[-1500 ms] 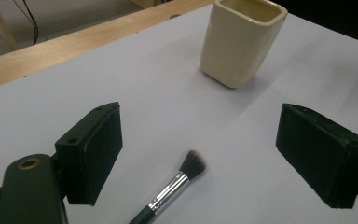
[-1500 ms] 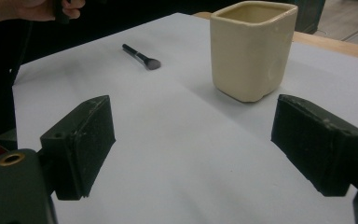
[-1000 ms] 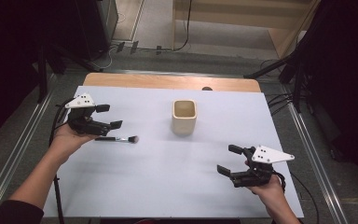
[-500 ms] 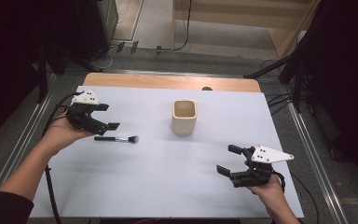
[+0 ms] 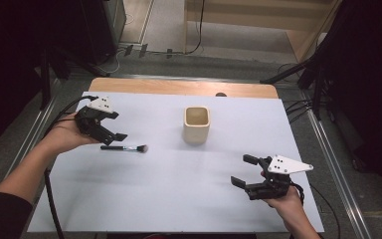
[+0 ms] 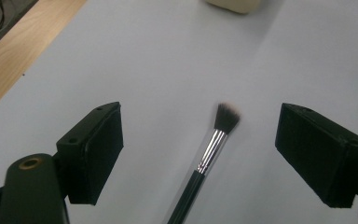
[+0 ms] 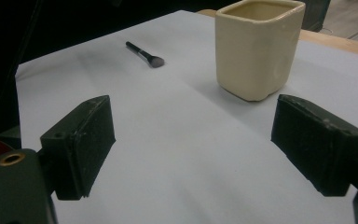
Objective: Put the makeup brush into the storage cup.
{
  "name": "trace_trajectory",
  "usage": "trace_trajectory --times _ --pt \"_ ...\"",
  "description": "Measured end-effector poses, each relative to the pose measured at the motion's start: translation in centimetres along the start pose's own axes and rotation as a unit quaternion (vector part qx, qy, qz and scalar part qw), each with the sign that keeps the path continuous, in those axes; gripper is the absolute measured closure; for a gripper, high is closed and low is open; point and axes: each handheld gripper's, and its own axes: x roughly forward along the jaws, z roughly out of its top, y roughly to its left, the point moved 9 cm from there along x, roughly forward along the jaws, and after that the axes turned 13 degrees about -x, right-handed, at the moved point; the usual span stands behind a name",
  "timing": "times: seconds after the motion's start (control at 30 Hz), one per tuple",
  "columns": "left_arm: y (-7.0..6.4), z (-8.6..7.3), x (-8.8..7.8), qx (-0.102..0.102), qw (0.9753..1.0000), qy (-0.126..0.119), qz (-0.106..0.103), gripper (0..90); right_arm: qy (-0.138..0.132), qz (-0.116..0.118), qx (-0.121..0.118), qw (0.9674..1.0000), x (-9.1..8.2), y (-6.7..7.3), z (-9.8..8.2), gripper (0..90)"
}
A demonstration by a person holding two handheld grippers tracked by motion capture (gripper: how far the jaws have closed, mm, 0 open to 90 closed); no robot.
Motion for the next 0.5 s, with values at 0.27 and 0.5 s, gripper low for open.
trace_trajectory --times 0.27,0.5 --pt "0.38 0.02 0.12 0.025 0.9992 0.031 -0.007 16.3 0.002 0.002 -0.002 1.0 0.06 0.04 -0.04 13.9" --pt "0.54 -0.11 0.5 0.047 0.9975 0.043 -0.03 19.4 -0.001 0.005 -0.004 1.0 0.06 0.13 0.07 13.9"
